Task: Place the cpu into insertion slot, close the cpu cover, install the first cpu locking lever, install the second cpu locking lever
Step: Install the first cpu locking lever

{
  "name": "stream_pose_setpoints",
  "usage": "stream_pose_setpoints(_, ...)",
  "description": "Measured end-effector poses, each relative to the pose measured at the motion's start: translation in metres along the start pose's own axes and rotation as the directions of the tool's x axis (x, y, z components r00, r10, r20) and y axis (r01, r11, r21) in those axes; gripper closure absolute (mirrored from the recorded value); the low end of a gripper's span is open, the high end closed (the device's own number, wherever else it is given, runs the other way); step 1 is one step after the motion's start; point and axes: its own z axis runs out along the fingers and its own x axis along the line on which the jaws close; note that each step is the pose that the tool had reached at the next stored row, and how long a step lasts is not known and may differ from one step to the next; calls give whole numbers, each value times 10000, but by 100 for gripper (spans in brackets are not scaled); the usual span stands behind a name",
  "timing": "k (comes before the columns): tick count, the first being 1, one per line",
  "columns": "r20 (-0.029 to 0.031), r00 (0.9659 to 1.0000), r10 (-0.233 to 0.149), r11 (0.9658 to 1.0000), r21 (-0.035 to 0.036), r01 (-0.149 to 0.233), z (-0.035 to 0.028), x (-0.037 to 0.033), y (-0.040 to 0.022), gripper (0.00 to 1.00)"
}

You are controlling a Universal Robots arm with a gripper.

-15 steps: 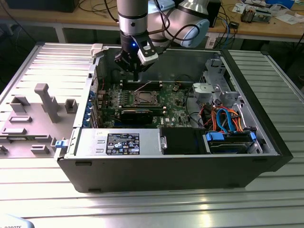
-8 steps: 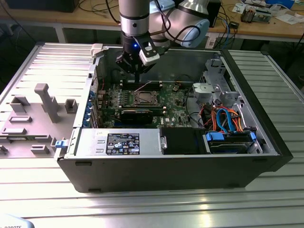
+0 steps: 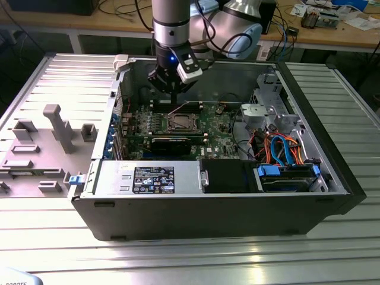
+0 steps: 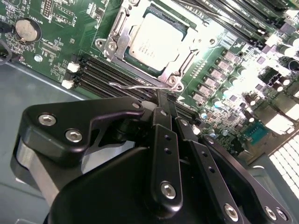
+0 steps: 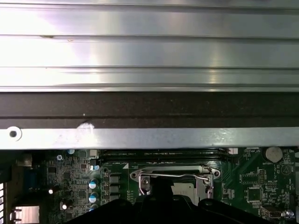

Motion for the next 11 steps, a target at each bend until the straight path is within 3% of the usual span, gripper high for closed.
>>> stream_pose_setpoints(11,2,9999,121,9999,6,-121,66,-67,9,89)
